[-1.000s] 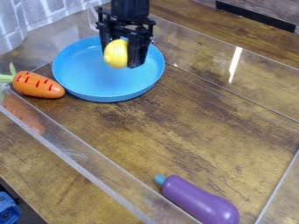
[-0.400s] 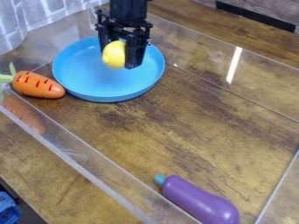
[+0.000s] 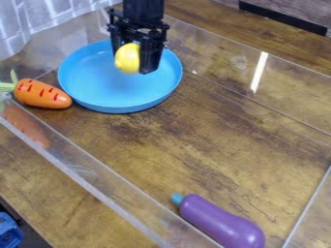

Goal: Put the lemon on the blue tray

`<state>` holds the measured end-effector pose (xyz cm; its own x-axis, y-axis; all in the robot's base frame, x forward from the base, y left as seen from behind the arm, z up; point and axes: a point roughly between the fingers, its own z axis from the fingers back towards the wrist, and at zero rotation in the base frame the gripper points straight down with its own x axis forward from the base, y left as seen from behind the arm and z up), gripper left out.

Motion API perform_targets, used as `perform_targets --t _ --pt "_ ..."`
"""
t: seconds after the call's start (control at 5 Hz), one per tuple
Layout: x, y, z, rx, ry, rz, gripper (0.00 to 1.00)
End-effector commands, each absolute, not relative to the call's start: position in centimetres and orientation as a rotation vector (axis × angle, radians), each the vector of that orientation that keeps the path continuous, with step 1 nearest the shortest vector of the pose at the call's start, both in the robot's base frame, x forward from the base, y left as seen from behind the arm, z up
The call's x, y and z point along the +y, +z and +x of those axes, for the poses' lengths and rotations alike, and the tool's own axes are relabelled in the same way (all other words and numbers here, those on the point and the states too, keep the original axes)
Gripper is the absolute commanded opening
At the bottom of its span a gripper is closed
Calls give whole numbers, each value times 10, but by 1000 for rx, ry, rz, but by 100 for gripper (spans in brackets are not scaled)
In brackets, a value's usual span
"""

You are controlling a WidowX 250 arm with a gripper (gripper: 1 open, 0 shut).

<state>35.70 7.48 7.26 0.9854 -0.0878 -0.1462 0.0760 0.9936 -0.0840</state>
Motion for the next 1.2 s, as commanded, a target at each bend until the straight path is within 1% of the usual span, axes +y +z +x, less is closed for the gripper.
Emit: perform_targets --t 0.0,0.6,0.8,1.0 --pt "89 92 366 77 -62 -55 0" --pt "94 88 371 66 -74 -51 0" --pt "94 87 372 64 -80 -54 100" --pt "94 85 374 64 -85 -56 100"
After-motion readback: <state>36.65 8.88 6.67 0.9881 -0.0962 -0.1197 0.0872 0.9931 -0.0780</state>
